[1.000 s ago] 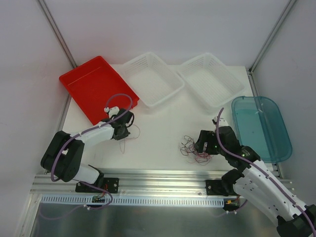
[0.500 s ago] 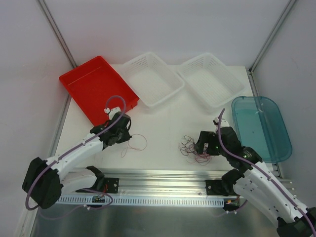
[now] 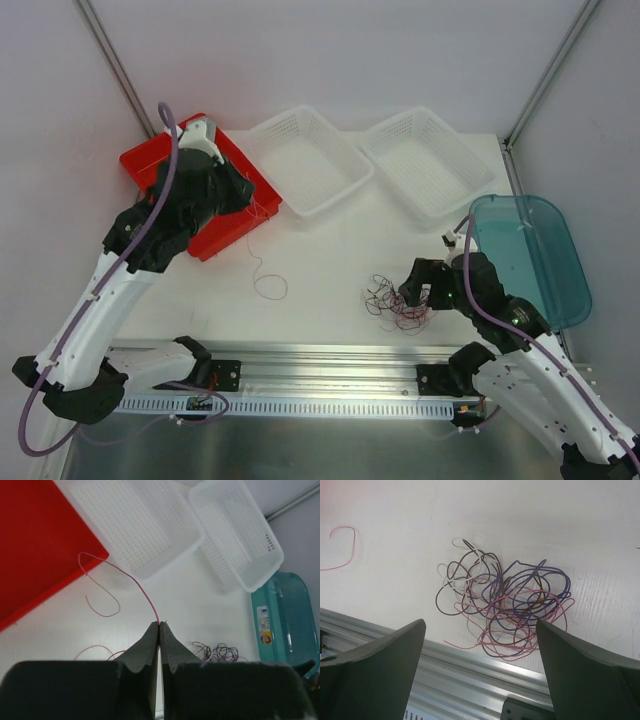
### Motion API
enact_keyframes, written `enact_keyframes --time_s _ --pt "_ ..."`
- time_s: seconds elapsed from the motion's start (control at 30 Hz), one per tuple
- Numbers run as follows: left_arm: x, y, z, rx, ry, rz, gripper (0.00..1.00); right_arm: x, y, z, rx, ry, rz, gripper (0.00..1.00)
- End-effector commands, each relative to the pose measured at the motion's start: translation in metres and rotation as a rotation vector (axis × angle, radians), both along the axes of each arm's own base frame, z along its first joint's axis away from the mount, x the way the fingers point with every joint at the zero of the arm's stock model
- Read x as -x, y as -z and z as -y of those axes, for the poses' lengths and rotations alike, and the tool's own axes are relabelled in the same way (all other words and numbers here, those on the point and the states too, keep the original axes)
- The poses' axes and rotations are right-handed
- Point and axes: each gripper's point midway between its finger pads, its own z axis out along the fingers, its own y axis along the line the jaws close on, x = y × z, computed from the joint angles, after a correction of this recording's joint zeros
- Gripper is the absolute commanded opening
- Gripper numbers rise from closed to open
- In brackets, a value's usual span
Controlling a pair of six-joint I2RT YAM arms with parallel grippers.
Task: Untangle the cables
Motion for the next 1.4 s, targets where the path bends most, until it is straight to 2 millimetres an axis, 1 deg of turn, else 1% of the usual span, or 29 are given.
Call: enact_keyframes --time_s 0.0,0.03,0.07,0.13,0.17,0.27,0.3,0.37,0.43,0.47,0.5,0.53,0.6,0.63,0.7,0.73,0.8,0.83,0.87,0.93,1.0,1.07,1.1,1.2,1.23,1.27,1.3,1.33,1.37 --pt "-0.014 -0.043 -0.016 -0.124 0.008 0.080 0.00 0.000 -0.016 0.005 0.024 -0.006 0.023 0.97" --pt "-0.020 -0.053 -0.019 -0.134 -0.002 0.095 0.00 0.001 -0.016 0.005 0.027 -0.009 0.018 0.97" --pt "-0.031 -0.074 -0.025 -0.127 -0.027 0.128 0.00 0.001 -0.018 0.004 0.024 -0.014 0.018 0.97" --pt "-0.047 -0.082 -0.029 -0.158 -0.029 0.136 0.00 0.002 -0.019 0.003 0.024 -0.018 0.009 0.97" --pt "-0.051 -0.105 -0.032 -0.141 -0.037 0.183 0.00 0.002 -0.020 0.002 0.024 -0.020 0.009 0.97" --pt "-0.076 -0.116 -0.046 -0.155 -0.063 0.197 0.00 0.002 -0.024 -0.001 0.018 -0.036 0.001 0.97" --pt "-0.087 -0.114 -0.060 -0.169 -0.098 0.189 0.00 0.001 -0.024 -0.002 0.021 -0.038 -0.003 0.97" --pt "-0.108 -0.104 -0.068 -0.178 -0.102 0.158 0.00 0.001 -0.024 -0.004 0.018 -0.047 -0.010 0.97" --pt "-0.126 -0.094 -0.088 -0.214 -0.136 0.134 0.00 0.001 -0.022 -0.007 0.017 -0.059 -0.023 0.97" --pt "-0.142 -0.084 -0.094 -0.239 -0.143 0.117 0.00 0.001 -0.022 -0.009 0.015 -0.065 -0.027 0.97" --pt "-0.151 -0.079 -0.107 -0.252 -0.167 0.109 0.00 0.001 -0.022 -0.010 0.012 -0.071 -0.032 0.97" --pt "-0.166 -0.064 -0.111 -0.266 -0.167 0.079 0.00 0.001 -0.021 -0.011 0.014 -0.076 -0.038 0.97" --pt "-0.183 -0.052 -0.123 -0.287 -0.179 0.065 0.00 0.002 -0.020 -0.012 0.017 -0.079 -0.045 0.97" --pt "-0.197 -0.032 -0.133 -0.291 -0.193 0.021 0.00 0.002 -0.018 -0.012 0.020 -0.079 -0.054 0.97" --pt "-0.212 -0.012 -0.140 -0.282 -0.189 -0.019 0.00 0.002 -0.016 -0.012 0.025 -0.079 -0.058 0.97" --pt "-0.224 0.013 -0.149 -0.286 -0.196 -0.073 0.00 0.002 -0.014 -0.011 0.028 -0.079 -0.064 0.97" --pt "-0.234 0.039 -0.151 -0.293 -0.196 -0.129 0.00 0.002 -0.012 -0.012 0.033 -0.077 -0.073 0.97" --pt "-0.243 0.063 -0.151 -0.299 -0.188 -0.179 0.05 0.002 -0.010 -0.012 0.035 -0.076 -0.079 0.97" --pt "-0.247 0.073 -0.162 -0.297 -0.209 -0.201 0.08 0.001 -0.010 -0.012 0.033 -0.075 -0.080 0.97" --pt "-0.252 0.095 -0.167 -0.297 -0.220 -0.249 0.16 0.002 -0.010 -0.012 0.032 -0.075 -0.083 0.97" --pt "-0.251 0.103 -0.168 -0.281 -0.229 -0.269 0.44 0.002 -0.010 -0.012 0.033 -0.075 -0.084 0.97" --pt "-0.241 0.104 -0.163 -0.239 -0.241 -0.285 0.62 0.002 -0.010 -0.012 0.034 -0.071 -0.083 0.97" --pt "-0.236 0.104 -0.159 -0.215 -0.238 -0.291 0.76 0.002 -0.009 -0.011 0.036 -0.071 -0.084 0.97" --pt "-0.209 0.109 -0.152 -0.150 -0.268 -0.334 0.88 0.001 -0.008 -0.012 0.028 -0.071 -0.081 0.97" --pt "-0.191 0.115 -0.150 -0.138 -0.276 -0.359 0.91 0.001 -0.008 -0.013 0.024 -0.071 -0.078 0.97" --pt "-0.183 0.119 -0.146 -0.111 -0.293 -0.374 0.91 0.001 -0.008 -0.014 0.018 -0.072 -0.078 0.97" --pt "-0.165 0.128 -0.141 -0.106 -0.295 -0.404 0.92 0.001 -0.007 -0.015 0.012 -0.072 -0.077 0.97" --pt "-0.158 0.130 -0.140 -0.082 -0.316 -0.404 0.91 0.000 -0.006 -0.015 0.011 -0.072 -0.076 0.97" --pt "-0.146 0.124 -0.119 -0.079 -0.282 -0.380 0.91 0.000 -0.007 -0.016 0.008 -0.072 -0.070 0.97"
